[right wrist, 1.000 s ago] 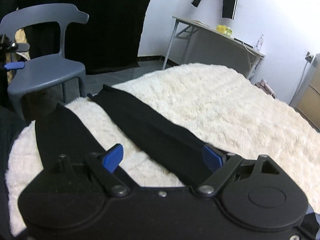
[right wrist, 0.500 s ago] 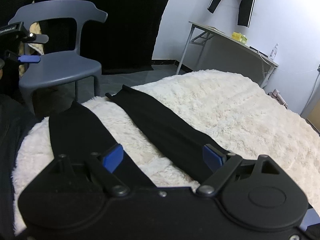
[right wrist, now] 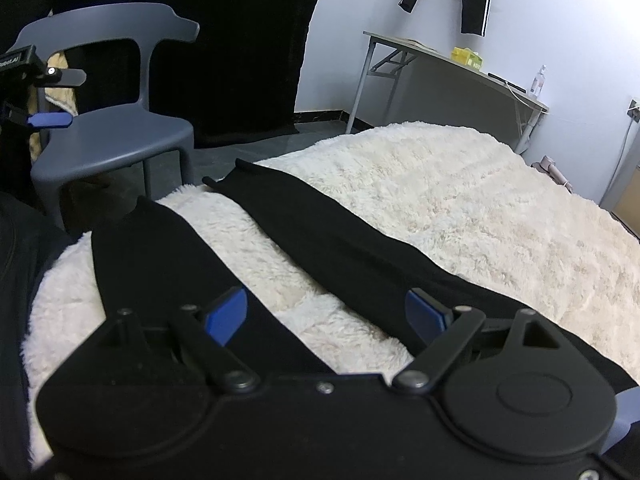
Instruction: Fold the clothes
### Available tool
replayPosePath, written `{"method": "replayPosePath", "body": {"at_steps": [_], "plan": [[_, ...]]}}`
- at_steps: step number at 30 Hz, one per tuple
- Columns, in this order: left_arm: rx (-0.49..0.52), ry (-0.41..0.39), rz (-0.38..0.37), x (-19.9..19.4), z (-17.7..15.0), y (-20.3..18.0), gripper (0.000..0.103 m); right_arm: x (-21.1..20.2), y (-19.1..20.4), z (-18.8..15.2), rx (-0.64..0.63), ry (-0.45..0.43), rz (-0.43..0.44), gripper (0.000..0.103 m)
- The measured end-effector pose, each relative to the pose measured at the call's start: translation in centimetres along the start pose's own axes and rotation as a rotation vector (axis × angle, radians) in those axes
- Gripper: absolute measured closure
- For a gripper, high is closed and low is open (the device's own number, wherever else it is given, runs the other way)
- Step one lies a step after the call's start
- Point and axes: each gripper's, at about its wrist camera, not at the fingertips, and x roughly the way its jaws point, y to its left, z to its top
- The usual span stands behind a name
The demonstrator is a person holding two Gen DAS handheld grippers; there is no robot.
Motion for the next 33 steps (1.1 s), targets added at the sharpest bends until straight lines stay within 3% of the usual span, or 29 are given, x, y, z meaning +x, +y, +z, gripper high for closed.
{"method": "replayPosePath", "body": {"at_steps": [33], "plan": [[0.003,0.010,0.001,0.0,-0.3,-0.9,0.014,0.4,1.4,-0.7,-0.008,0.020,0.029,0.016]]}}
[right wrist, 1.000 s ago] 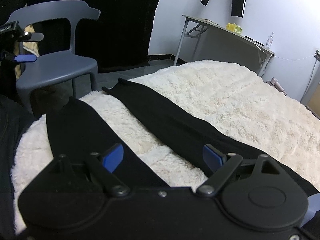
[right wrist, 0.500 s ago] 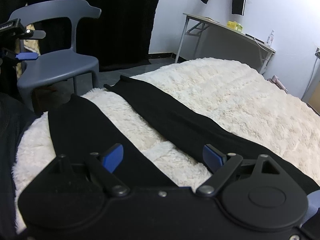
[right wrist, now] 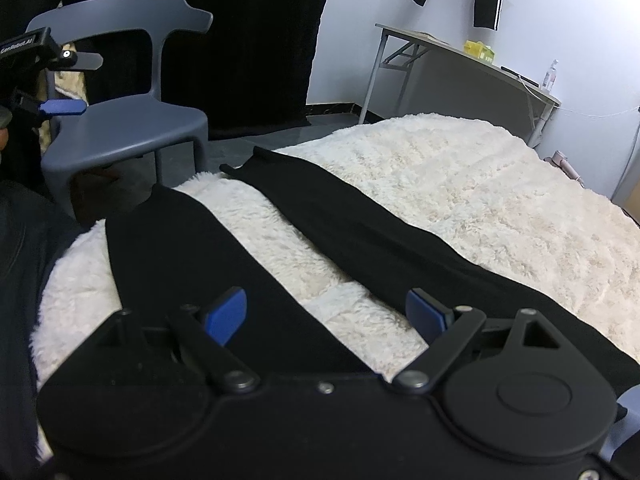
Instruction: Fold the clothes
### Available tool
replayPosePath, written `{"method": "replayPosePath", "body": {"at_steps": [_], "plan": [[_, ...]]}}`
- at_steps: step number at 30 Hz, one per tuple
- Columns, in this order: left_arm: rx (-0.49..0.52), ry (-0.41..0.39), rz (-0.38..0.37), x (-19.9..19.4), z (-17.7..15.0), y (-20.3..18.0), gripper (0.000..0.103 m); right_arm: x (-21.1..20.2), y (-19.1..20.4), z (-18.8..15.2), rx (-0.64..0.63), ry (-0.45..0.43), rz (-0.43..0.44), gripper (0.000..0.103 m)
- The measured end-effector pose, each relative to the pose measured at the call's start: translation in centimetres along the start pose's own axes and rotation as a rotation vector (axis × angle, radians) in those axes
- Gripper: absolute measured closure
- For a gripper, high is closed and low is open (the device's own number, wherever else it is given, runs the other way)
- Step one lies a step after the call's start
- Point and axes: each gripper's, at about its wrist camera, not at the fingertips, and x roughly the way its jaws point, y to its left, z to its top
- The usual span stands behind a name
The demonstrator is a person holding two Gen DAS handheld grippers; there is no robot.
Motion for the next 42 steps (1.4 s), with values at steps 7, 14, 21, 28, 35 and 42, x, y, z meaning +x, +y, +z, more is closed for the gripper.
{"method": "replayPosePath", "body": {"at_steps": [7,14,21,28,35,42], "plan": [[-0.001,0.002,0.000,-0.2,0.2,0.3,0.014,0.2,0.2,0.0,-0.001,0.000,0.005,0.016],[-0.002,0.003,-0.001,-0.2,0.3,0.5,0.014,0.1,0.3,-0.2,-0.014,-0.004,-0.002,0.015],[-0.001,0.003,-0.001,0.0,0.4,0.6,0.015,0.2,0.2,-0.4,-0.010,0.003,-0.005,0.015],[0.004,0.005,0.000,0.2,0.5,0.6,0.014,-0.1,0.0,-0.6,-0.011,0.003,-0.010,0.015],[0.232,0.094,-0.136,0.8,-0.2,-3.1,0.014,-3.6,-1.6,-2.1,-0.087,0.002,-0.052,0.015],[0.674,0.230,-0.335,2.0,-3.6,-11.2,0.014,-11.7,-4.7,-7.3,-0.259,0.064,-0.123,0.015]]}}
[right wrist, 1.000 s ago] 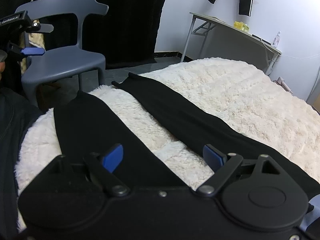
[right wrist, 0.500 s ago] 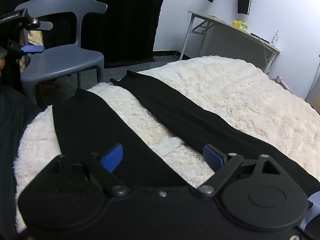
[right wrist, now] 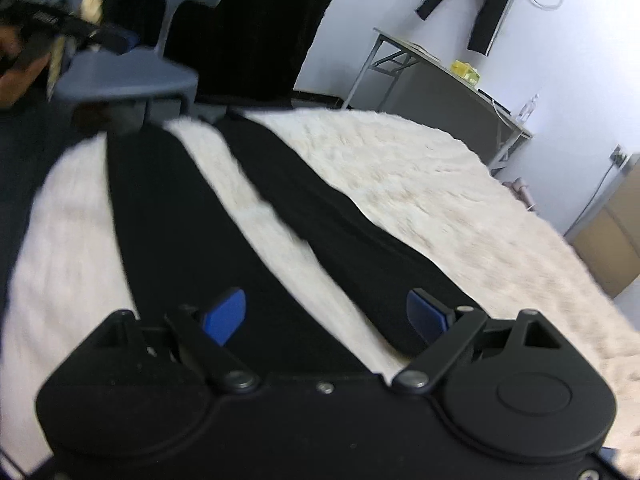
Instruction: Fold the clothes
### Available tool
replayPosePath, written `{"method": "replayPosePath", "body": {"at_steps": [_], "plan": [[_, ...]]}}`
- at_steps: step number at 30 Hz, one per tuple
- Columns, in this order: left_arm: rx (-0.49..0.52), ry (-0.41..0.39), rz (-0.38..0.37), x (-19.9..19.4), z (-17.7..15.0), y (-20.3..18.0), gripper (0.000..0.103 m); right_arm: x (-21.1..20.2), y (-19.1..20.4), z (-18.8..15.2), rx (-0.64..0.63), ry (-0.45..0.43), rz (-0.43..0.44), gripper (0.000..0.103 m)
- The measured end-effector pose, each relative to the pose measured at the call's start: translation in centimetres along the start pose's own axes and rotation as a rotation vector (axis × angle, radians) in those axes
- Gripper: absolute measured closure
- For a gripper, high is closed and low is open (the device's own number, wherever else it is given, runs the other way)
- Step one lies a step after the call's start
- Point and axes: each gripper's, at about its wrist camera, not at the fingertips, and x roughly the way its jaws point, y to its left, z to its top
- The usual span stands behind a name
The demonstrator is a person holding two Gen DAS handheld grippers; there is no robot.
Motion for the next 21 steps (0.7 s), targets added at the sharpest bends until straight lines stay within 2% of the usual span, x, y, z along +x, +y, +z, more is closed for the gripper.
{"method": "replayPosePath", "body": {"at_steps": [5,6,7,8,10,11,13,15,19,20,21], "plan": [[0.317,0.158,-0.102,3.9,-1.1,-5.0,0.014,-3.2,1.0,-5.8,-0.222,0.107,0.005,0.016],[0.434,0.231,-0.140,5.1,-1.8,-6.6,0.014,-3.6,1.4,-7.5,-0.291,0.142,0.013,0.016],[0.504,0.267,-0.157,5.8,-2.5,-7.5,0.014,-4.0,1.8,-9.3,-0.359,0.176,0.021,0.016],[0.528,0.279,-0.161,6.0,-2.9,-7.7,0.014,-4.2,2.1,-10.4,-0.403,0.200,0.025,0.016],[0.677,0.358,-0.166,7.7,-4.5,-9.3,0.016,-3.9,2.2,-12.7,-0.475,0.258,0.012,0.017],[0.718,0.372,-0.159,7.9,-5.2,-9.7,0.018,-3.6,2.2,-13.2,-0.484,0.274,0.001,0.017],[0.800,0.402,-0.146,8.9,-6.5,-10.3,0.027,-2.5,1.7,-14.5,-0.503,0.315,-0.054,0.027],[0.822,0.419,-0.156,9.8,-7.2,-10.4,0.031,-1.7,1.4,-15.1,-0.510,0.338,-0.084,0.030],[0.855,0.462,-0.162,11.2,-8.5,-10.2,0.053,-0.6,1.1,-16.0,-0.533,0.356,-0.097,0.043],[0.861,0.464,-0.162,11.3,-8.6,-10.4,0.062,-0.5,1.2,-16.1,-0.536,0.357,-0.091,0.046],[0.864,0.463,-0.166,11.4,-8.7,-10.4,0.067,-0.5,1.1,-16.2,-0.531,0.358,-0.076,0.058]]}}
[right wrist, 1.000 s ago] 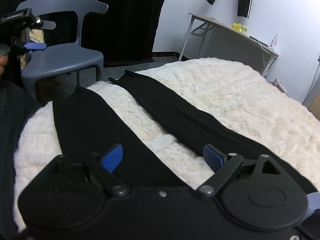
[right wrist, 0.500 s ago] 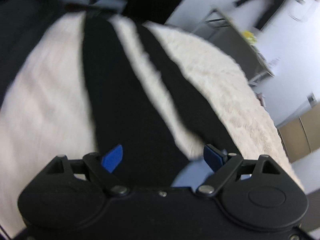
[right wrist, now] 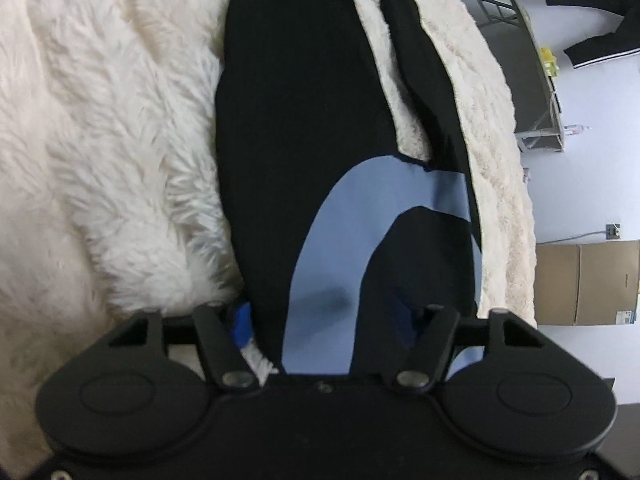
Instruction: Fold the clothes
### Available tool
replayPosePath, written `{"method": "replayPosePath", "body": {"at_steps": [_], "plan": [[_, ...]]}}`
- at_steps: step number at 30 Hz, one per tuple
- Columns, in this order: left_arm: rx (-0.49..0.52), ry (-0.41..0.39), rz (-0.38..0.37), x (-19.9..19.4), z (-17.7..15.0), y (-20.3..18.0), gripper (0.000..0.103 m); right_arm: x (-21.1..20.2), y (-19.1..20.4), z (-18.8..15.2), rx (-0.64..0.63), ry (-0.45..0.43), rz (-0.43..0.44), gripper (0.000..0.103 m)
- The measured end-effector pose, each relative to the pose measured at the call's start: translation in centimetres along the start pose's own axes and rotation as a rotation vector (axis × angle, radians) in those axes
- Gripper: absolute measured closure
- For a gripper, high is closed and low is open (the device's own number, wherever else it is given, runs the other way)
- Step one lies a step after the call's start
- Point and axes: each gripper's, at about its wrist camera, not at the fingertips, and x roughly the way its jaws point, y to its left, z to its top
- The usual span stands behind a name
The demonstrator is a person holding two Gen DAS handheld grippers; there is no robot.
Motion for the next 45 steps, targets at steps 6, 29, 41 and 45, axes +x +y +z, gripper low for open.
{"method": "replayPosePath", "body": {"at_steps": [6,29,41,45], "plan": [[-0.046,-0.053,0.024,-0.1,1.0,1.3,0.099,-2.0,-1.6,-0.6,0.075,-0.058,0.036,0.097],[0.022,-0.091,0.023,1.1,4.4,-2.4,0.032,-3.0,-3.1,-3.8,0.113,-0.136,-0.034,0.064],[0.125,-0.111,0.066,3.1,5.6,-4.7,0.050,-1.4,-1.8,-5.2,0.097,-0.007,-0.132,0.071],[-0.115,-0.113,-0.016,3.2,5.3,-2.5,0.050,-1.2,-1.7,-4.8,0.113,-0.012,-0.125,0.068]]}}
